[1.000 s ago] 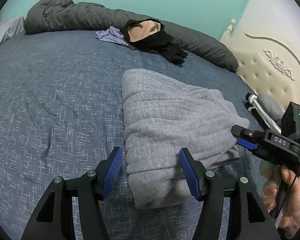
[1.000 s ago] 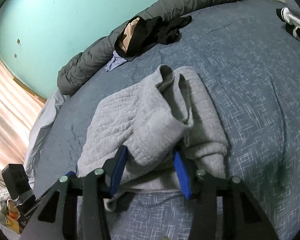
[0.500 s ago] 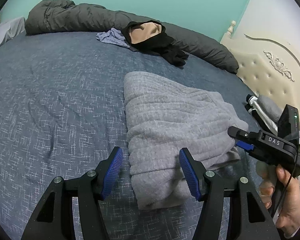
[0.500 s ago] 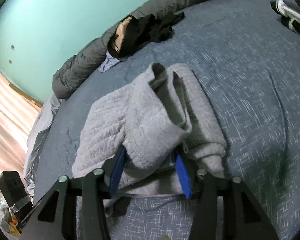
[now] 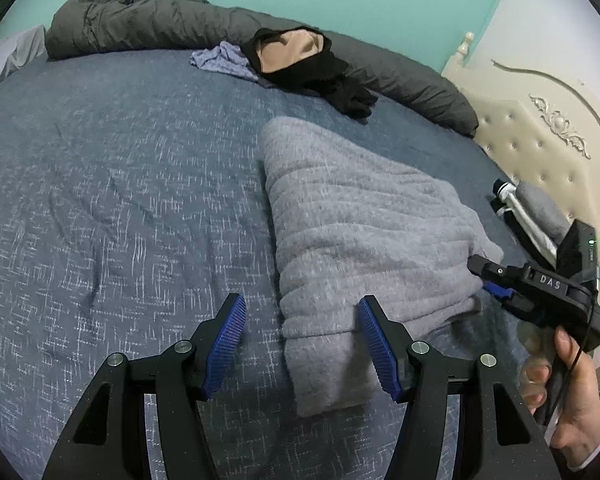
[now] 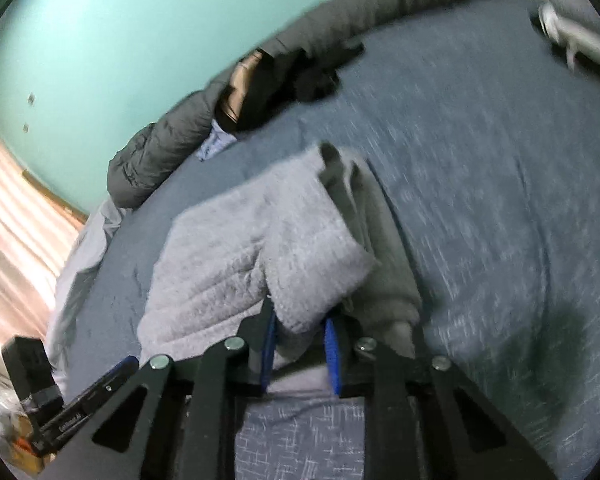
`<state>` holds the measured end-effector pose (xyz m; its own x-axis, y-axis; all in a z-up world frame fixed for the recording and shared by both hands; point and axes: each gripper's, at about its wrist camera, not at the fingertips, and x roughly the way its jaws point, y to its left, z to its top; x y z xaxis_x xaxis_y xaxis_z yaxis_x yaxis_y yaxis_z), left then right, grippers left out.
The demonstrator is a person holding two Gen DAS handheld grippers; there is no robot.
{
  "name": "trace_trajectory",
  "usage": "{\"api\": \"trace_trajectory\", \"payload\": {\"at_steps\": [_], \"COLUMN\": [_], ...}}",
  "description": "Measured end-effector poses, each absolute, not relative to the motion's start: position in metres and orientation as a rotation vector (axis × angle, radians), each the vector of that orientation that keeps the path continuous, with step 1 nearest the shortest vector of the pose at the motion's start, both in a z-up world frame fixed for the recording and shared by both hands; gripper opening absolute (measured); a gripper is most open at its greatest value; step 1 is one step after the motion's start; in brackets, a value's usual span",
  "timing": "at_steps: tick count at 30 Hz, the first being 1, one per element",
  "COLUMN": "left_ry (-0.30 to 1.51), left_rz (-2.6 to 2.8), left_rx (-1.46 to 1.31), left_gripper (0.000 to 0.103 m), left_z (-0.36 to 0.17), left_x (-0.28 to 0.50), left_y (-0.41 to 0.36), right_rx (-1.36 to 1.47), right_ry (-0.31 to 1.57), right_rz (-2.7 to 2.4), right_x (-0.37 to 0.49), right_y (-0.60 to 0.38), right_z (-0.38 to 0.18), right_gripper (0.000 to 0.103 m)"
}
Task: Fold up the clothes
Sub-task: 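Open the right gripper and withdraw from the folded bundle, then close the right gripper on the end of the grey sweatshirt bundle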
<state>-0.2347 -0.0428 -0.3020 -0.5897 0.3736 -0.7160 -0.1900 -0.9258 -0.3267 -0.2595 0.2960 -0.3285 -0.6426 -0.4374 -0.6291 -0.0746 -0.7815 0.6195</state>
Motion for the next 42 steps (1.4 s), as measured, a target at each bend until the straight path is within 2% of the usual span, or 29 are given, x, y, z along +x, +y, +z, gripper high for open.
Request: {"api": "trace_trajectory", "payload": {"at_steps": [1,3,4,7,11,12,14,19,23,28,30,35,40,42], "left_ry": [-0.312,-0.329,-0.345,-0.369,-0.354,-0.354,-0.351,-0.35,-0.349,-0.349,-0.35,-0.379,-0.411,-0.421], "left_rz": [2.521,2.511,2.51,2.508,2.513,2.512,2.512,2.5,2.484,2.466,2.479,2.525,2.579,2.593], "left_rx": [-1.226,-1.256,-1.273,-1.283,-1.282,-1.283,-1.286,-1.301,-1.326,-1.339,-1.327,-1.294,-1.26,-1.251], "left_gripper": [0.063,0.063,0.063,0.063,0.063,0.063,0.063,0.063,0.063,0.064,0.064,0.064,0.064,0.064], "left_z": [-0.304,-0.309,-0.311,-0.312,-0.311,-0.312,-0.313,-0.316,-0.32,-0.322,-0.318,-0.306,-0.295,-0.294], "left_x": [-0.236,-0.238,-0.239,-0.241,-0.241,-0.241,-0.241,-0.242,-0.244,-0.245,-0.242,-0.226,-0.213,-0.208], "left_y": [-0.043,-0.046,-0.048,-0.052,-0.051,-0.05,-0.05,-0.051,-0.052,-0.054,-0.059,-0.082,-0.108,-0.117], "right_rx": [1.213,1.213,1.211,1.107,0.937,0.933,0.949,1.044,1.212,1.242,1.25,1.195,1.158,1.202], "right_ry": [-0.983,-0.942,-0.912,-0.777,-0.688,-0.661,-0.597,-0.512,-0.484,-0.437,-0.425,-0.541,-0.573,-0.591], "right_rz": [-2.479,-2.537,-2.571,-2.686,-2.738,-2.716,-2.662,-2.588,-2.565,-2.591,-2.6,-2.635,-2.558,-2.498], "right_x": [-0.258,-0.252,-0.248,-0.233,-0.228,-0.231,-0.241,-0.269,-0.285,-0.281,-0.282,-0.265,-0.213,-0.199], "right_y": [0.301,0.303,0.304,0.303,0.297,0.291,0.273,0.233,0.22,0.215,0.215,0.225,0.212,0.202], "right_z": [-0.333,-0.323,-0.317,-0.291,-0.258,-0.254,-0.25,-0.267,-0.306,-0.33,-0.325,-0.295,-0.284,-0.292], "right_gripper": [0.034,0.052,0.053,0.053,0.052,0.046,0.039,0.037,0.03,0.027,0.027,0.03,0.036,0.043]}}
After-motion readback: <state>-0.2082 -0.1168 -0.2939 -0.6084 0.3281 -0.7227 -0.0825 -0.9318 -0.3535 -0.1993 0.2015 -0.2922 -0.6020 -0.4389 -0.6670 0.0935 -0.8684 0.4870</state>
